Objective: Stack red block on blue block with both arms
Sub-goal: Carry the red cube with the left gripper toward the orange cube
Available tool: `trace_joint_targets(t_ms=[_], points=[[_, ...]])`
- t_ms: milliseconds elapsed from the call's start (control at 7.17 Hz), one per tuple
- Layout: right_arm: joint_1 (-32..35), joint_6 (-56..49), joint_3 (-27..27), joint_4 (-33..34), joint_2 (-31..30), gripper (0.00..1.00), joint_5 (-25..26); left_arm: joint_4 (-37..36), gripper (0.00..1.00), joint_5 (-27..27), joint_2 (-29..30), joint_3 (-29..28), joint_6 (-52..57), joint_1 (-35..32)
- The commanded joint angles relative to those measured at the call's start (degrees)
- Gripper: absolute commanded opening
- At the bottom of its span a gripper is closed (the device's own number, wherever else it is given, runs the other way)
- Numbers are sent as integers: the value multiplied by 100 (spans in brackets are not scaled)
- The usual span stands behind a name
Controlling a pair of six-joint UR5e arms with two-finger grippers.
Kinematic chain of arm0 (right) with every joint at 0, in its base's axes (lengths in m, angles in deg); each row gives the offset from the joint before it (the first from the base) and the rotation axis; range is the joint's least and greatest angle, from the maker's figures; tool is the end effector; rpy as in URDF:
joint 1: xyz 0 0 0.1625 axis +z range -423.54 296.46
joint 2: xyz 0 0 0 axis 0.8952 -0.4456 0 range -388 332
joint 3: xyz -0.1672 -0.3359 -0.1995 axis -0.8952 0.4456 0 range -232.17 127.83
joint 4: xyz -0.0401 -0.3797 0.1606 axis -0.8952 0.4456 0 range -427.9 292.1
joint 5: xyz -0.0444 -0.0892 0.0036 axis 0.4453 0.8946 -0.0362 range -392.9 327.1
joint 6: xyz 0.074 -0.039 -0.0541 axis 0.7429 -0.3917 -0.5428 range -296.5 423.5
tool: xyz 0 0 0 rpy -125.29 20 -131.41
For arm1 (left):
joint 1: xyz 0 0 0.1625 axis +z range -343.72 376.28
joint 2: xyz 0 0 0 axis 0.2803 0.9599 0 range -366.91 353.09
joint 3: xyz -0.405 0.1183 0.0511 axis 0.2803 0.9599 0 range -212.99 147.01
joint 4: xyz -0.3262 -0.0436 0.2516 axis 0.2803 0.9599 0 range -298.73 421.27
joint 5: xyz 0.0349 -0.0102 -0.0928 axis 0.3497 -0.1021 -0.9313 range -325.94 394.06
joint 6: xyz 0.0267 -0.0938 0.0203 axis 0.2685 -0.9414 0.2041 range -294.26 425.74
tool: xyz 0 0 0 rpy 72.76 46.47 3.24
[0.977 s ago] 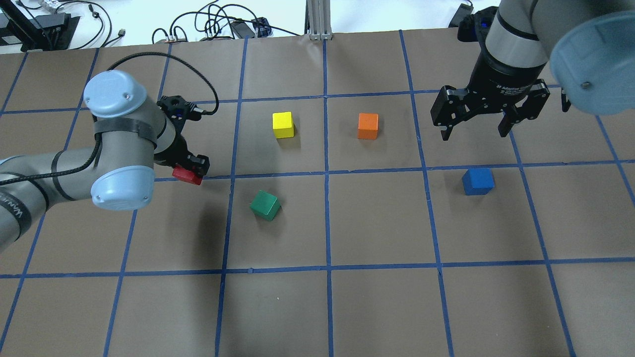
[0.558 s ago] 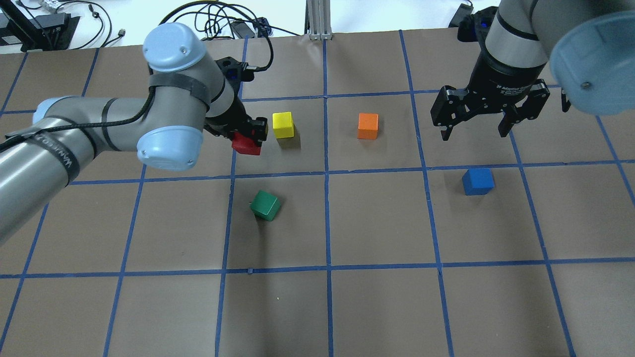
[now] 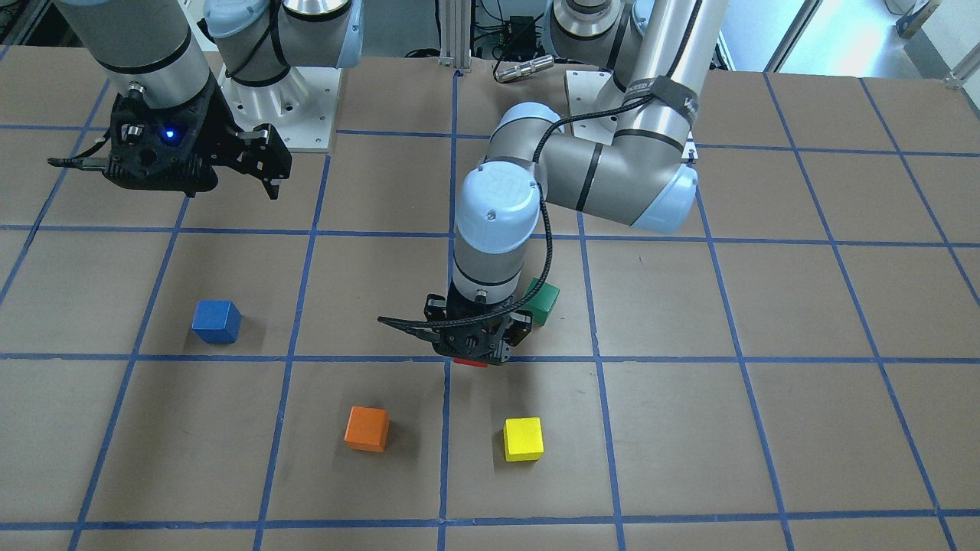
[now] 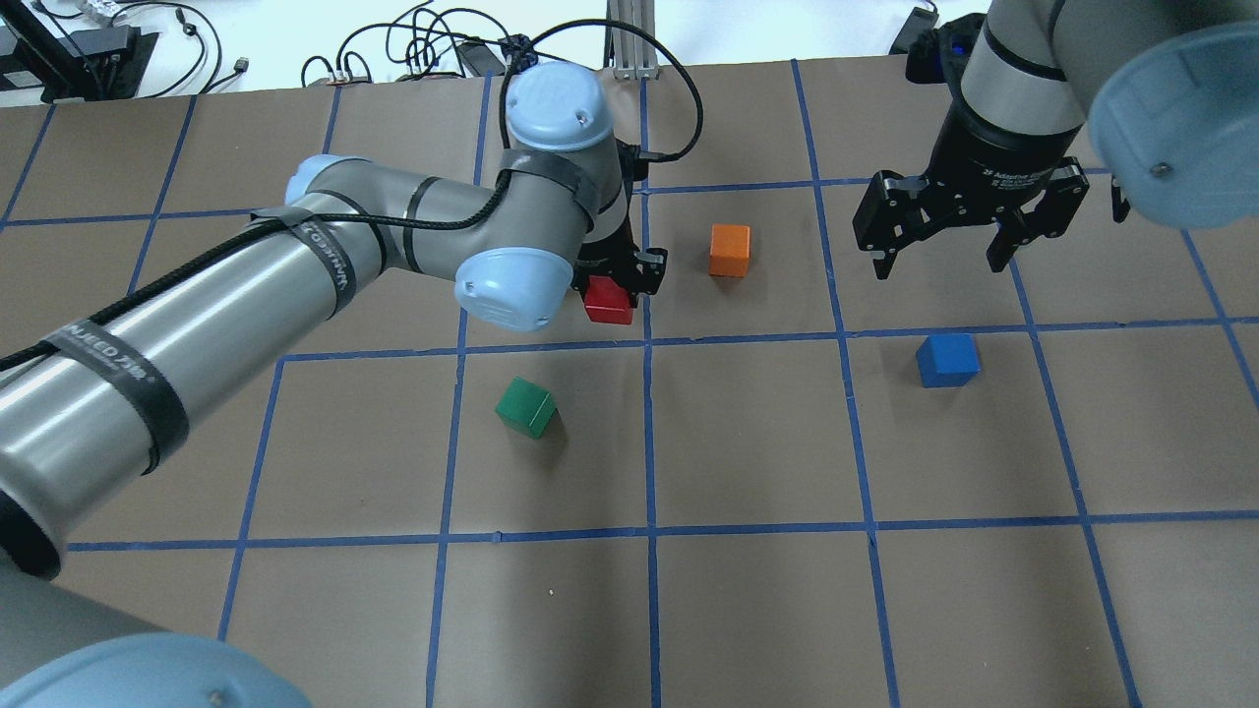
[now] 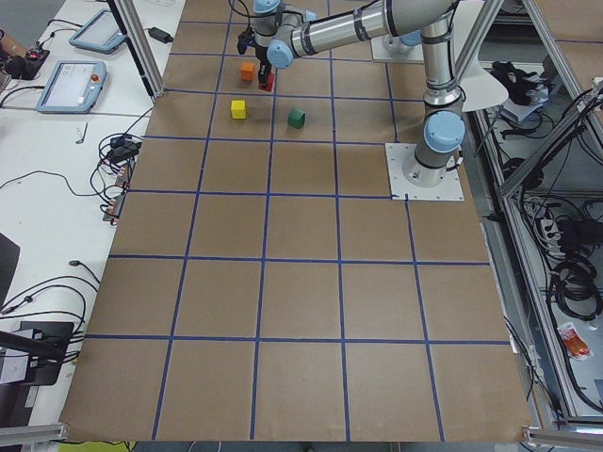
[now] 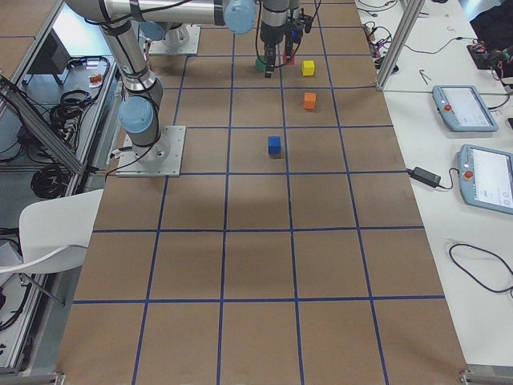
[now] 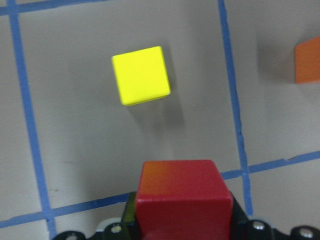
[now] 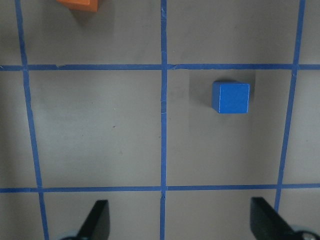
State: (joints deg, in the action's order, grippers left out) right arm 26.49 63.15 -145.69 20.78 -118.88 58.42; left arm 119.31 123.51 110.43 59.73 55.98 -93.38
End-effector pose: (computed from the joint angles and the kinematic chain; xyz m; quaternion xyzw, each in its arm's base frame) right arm 0.1312 -0.4777 0.4631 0.0037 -0.9993 -0.0346 0.0114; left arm -0.3408 -0.5553 0.2474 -0.0863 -0.9961 0.0147 0.0089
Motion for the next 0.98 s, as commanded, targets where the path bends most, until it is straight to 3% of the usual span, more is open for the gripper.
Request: trace_joint_targets(t_ms=[0,279,419,558,837], points=[[-2,0,0,0,0,100,0,76,0,73,393,-123,-131,-134],[-11,0,0,0,0,100,0,84,0,12,692,-552,-253,-152],[-11,0,0,0,0,100,0,137,37,64,737,-589,-254,-239],[-11,0,0,0,0,100,0,154,99,82,737,-493,-263,-266],[-11,0,0,0,0,100,0,154,100,12,580,-448,-175,-197]])
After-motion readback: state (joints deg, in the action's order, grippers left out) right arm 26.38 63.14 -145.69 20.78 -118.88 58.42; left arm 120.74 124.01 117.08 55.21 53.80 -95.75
